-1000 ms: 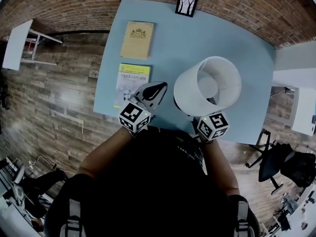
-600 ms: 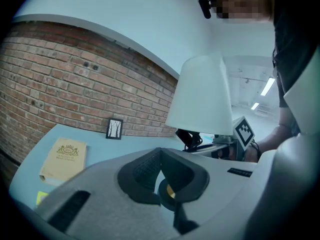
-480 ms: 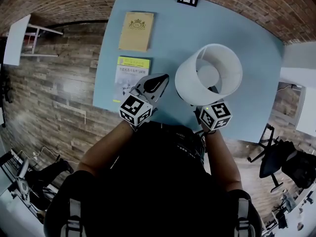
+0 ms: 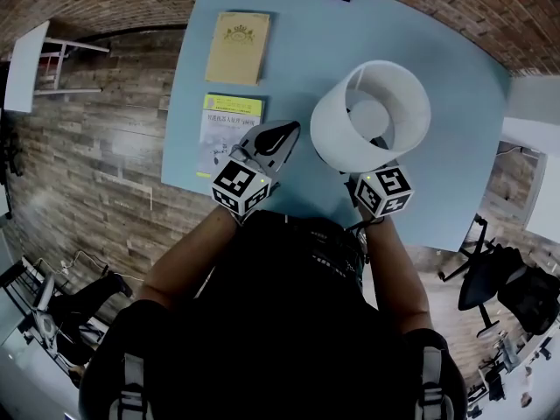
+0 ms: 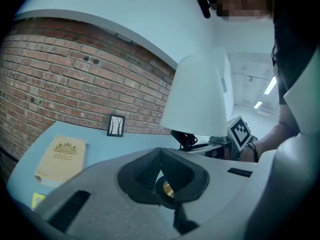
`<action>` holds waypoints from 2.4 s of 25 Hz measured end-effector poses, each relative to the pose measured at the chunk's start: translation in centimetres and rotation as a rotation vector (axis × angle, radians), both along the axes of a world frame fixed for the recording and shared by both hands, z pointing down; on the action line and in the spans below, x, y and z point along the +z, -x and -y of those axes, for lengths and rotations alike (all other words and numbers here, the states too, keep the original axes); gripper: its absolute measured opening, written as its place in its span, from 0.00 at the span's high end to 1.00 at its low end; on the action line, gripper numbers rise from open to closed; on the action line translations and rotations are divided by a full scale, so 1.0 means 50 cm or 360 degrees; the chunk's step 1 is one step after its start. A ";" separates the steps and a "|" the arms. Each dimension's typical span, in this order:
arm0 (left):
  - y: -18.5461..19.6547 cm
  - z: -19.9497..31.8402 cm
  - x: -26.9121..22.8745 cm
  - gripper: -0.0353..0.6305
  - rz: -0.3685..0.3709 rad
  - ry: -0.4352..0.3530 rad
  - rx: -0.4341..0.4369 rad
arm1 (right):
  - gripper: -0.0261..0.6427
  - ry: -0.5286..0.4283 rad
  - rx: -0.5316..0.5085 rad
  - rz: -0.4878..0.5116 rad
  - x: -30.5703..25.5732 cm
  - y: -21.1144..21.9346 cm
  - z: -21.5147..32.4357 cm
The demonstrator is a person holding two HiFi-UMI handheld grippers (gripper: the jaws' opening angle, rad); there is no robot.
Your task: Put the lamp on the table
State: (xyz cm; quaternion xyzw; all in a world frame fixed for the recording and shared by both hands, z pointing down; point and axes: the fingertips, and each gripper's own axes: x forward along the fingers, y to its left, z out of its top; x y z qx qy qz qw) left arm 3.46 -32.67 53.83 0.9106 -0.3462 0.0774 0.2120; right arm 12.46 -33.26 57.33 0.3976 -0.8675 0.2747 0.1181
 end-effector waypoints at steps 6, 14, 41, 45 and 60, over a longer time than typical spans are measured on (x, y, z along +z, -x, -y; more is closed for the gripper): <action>0.001 0.013 0.023 0.93 0.0020 0.0038 -0.0026 | 0.81 0.0030 -0.0009 -0.0004 0.023 -0.011 0.024; -0.009 0.030 0.037 0.93 0.0019 0.0054 -0.0035 | 0.81 0.0043 -0.0043 -0.0009 0.045 -0.009 0.051; -0.011 0.047 0.057 0.93 0.0050 0.0072 -0.0038 | 0.81 0.0086 -0.0033 -0.0006 0.095 -0.007 0.084; -0.006 0.047 0.063 0.93 0.0051 0.0082 -0.0046 | 0.81 0.0095 -0.0035 -0.0005 0.105 -0.004 0.081; -0.008 0.037 0.063 0.93 0.0045 0.0083 -0.0026 | 0.81 0.0066 -0.0062 -0.0002 0.120 -0.001 0.060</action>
